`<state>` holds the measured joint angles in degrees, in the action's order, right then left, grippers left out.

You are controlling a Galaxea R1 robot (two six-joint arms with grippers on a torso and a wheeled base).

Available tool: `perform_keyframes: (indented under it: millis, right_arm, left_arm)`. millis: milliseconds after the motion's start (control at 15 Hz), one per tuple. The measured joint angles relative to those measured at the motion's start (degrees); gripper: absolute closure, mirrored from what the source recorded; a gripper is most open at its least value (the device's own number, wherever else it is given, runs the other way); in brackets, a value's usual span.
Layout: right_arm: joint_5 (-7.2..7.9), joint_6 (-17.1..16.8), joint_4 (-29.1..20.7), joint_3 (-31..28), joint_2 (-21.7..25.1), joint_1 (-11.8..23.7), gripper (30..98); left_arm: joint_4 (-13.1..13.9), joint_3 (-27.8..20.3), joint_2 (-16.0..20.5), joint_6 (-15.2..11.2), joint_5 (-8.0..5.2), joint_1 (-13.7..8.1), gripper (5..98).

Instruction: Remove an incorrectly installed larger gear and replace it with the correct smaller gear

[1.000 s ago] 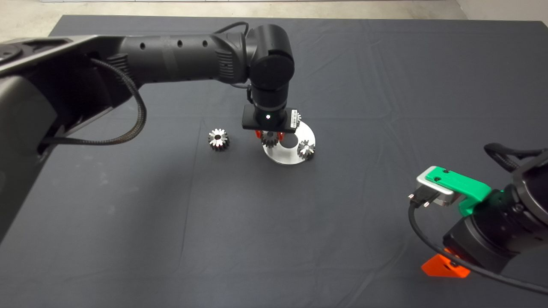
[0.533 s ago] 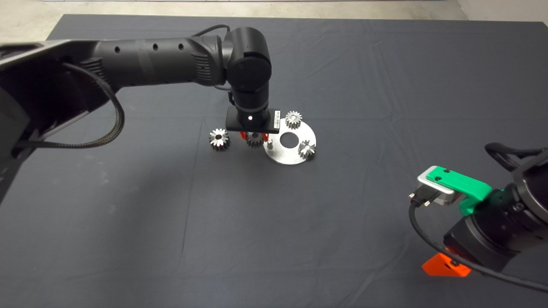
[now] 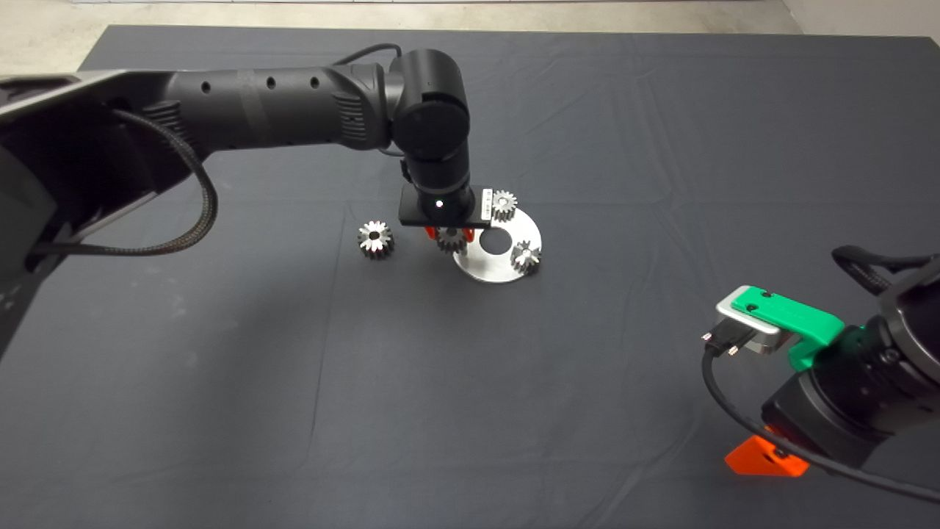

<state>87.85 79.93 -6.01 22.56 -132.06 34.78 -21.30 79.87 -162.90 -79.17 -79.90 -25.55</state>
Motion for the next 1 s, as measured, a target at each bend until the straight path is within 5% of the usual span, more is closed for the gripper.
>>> perform_keyframes:
  millis: [733,1000]
  right_arm:
    - [0.0,0.0,0.0,0.0,0.0,0.0,30.9]
    - [-0.02,0.0,0.0,0.0,0.0,0.0,30.9]
  left_arm:
    - [-0.4,1.3,-0.8,0.5,0.1,1.4,68.2]
    - [-0.4,1.3,-0.7,0.5,1.63,1.4,68.2]
